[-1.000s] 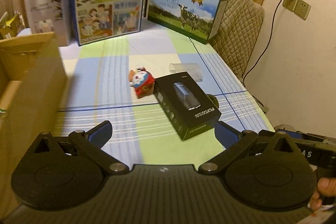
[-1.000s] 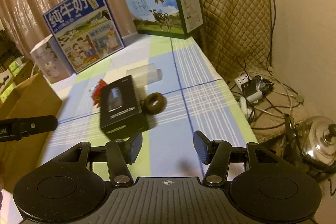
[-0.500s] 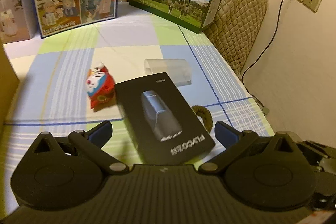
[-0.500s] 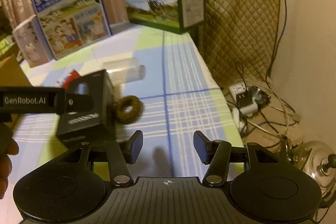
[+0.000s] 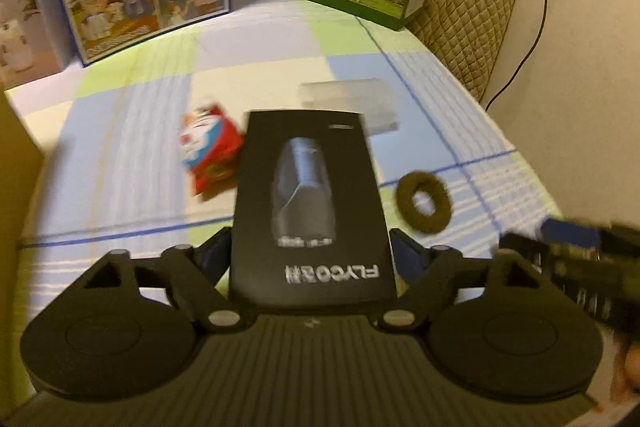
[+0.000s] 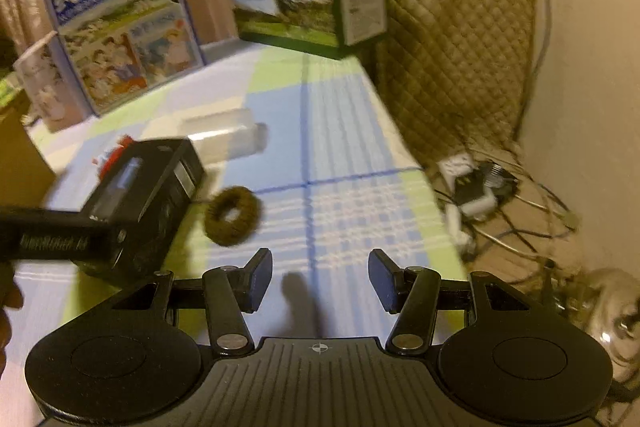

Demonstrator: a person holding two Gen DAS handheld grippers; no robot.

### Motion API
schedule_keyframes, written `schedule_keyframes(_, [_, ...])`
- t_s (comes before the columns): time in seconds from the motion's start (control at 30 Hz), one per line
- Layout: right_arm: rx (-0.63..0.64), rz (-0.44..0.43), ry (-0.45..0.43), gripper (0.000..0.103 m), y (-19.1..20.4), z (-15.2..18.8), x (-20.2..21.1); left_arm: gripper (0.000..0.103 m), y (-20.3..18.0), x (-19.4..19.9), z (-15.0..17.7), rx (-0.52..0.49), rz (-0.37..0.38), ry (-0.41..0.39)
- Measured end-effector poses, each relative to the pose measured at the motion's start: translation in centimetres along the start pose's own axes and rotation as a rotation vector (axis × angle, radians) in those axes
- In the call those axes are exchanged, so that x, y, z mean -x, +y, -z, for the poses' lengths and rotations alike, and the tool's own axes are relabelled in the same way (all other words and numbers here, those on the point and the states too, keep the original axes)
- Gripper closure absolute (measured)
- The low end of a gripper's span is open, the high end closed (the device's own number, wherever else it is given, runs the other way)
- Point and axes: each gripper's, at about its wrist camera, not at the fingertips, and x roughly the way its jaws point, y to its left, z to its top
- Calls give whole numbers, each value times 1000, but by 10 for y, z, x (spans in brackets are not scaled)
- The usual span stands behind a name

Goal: Organize objects
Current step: 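Close left gripper on the black FLYCO box while right gripper grasps the hair tie, then carry the FLYCO box with left gripper while right gripper carries the hair tie toward the cardboard box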

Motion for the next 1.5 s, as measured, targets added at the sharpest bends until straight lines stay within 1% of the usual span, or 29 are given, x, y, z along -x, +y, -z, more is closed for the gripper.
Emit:
schedule_keyframes(0.13, [58,-57,-34,51,16,-5,-8,26,19,22,16,-35,4,3])
schedule_keyframes(0.27, [117,-87,-37,51,32,-7,-23,26,36,41,34,-21,-4,-8])
schedule_keyframes(0.37, [155,-72,-21,51,40,-9,-37,26,45,45,43,-2,-3,-14])
schedule_keyframes(0.4, [167,-64,-20,51,42,-9,-41,22,46,45,43,-5,-3,-26])
schedule_keyframes(0.43, [180,-55,-20,51,45,-9,-46,15,46,45,42,-13,-10,-45])
schedule_keyframes(0.53, [201,-54,-15,51,48,-10,-56,14,45,45,36,-36,-1,-85])
schedule_keyframes(0.63, [260,-43,-15,52,57,-9,-65,14,44,42,32,-71,9,-95])
schedule_keyframes(0.67, [277,-38,-17,53,59,-9,-65,14,44,41,31,-77,10,-95])
schedule_keyframes(0.7, [281,-41,-17,65,61,-9,-66,14,44,39,31,-79,18,-90])
schedule_keyframes(0.8, [274,-31,-2,83,65,-12,-66,14,45,33,29,-82,35,-69])
schedule_keyframes(0.83, [267,-36,0,85,65,-12,-65,14,45,31,29,-86,34,-65])
schedule_keyframes(1.0, [238,-53,-9,87,67,-16,-56,15,44,21,23,-105,37,-51])
schedule_keyframes(1.07, [236,-57,-11,87,68,-17,-52,17,46,19,22,-107,35,-42])
schedule_keyframes(1.1, [233,-61,-9,87,69,-16,-51,22,47,18,23,-102,36,-38])
schedule_keyframes(1.13, [231,-64,-6,87,70,-16,-51,24,48,16,23,-94,38,-27])
schedule_keyframes(1.37, [213,-75,-3,87,72,-16,-43,26,48,19,26,-85,48,-26])
schedule_keyframes(1.5, [192,-68,11,87,76,-13,-30,26,43,30,36,-79,59,1])
